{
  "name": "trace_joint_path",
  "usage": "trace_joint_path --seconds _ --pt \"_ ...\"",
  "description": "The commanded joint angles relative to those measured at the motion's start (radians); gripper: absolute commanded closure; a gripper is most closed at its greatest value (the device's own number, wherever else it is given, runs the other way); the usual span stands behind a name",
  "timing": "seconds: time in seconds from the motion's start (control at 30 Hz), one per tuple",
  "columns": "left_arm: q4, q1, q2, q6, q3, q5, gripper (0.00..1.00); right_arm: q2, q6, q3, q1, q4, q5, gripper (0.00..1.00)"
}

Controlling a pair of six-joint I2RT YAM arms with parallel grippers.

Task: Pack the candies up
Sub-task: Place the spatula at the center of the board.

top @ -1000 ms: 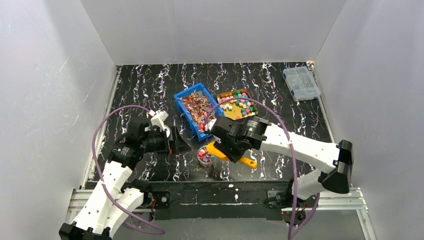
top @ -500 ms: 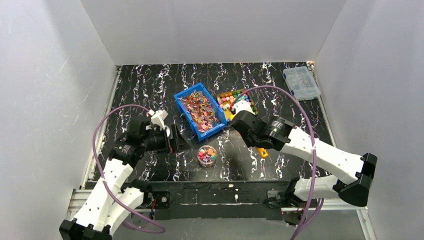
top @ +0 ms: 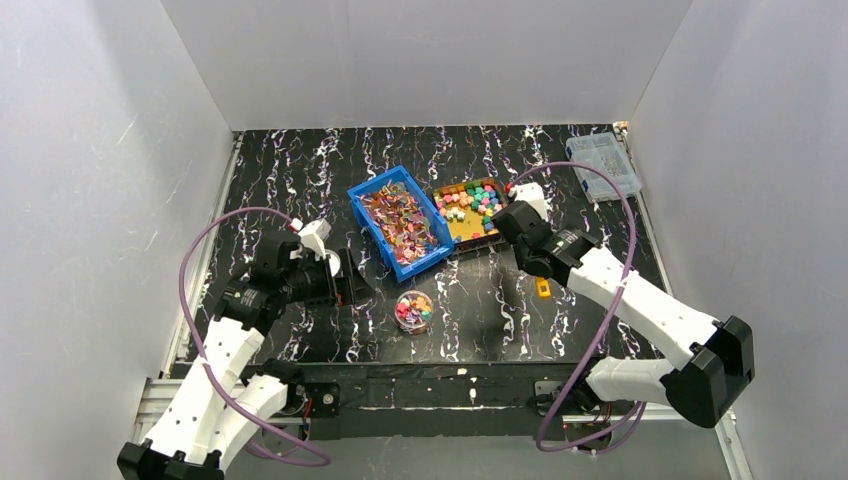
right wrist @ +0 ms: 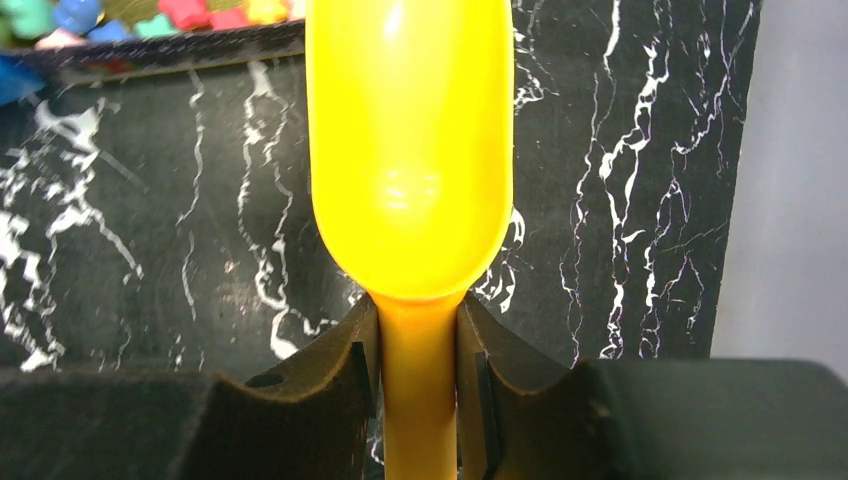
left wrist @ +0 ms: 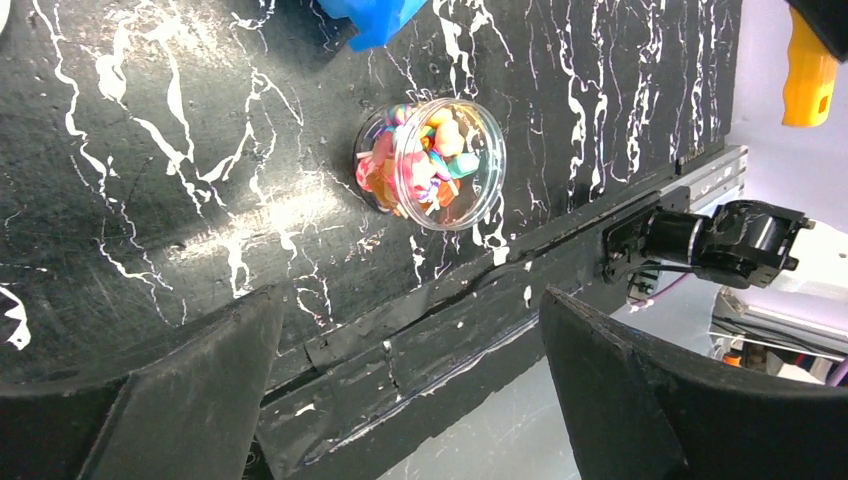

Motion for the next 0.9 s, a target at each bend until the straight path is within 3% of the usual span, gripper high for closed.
trace_joint_path --seconds 0.0,0.43,0.87 --pt "-0.041 -0.005 -0.031 0.042 0.027 -0.019 0.01 -0.024 0.015 -0.042 -0.092 0.163 0.006 0.99" --pt "0.006 -0.004 -0.053 0.083 -0.022 0.040 0.01 0.109 0.048 -0.206 -0.370 0.463 -0.123 0.99" --pt "0.033 -0.005 -0.092 0.080 -0.056 0.024 0.00 0.298 0.072 -0.155 -0.495 0.565 -0.212 0.99"
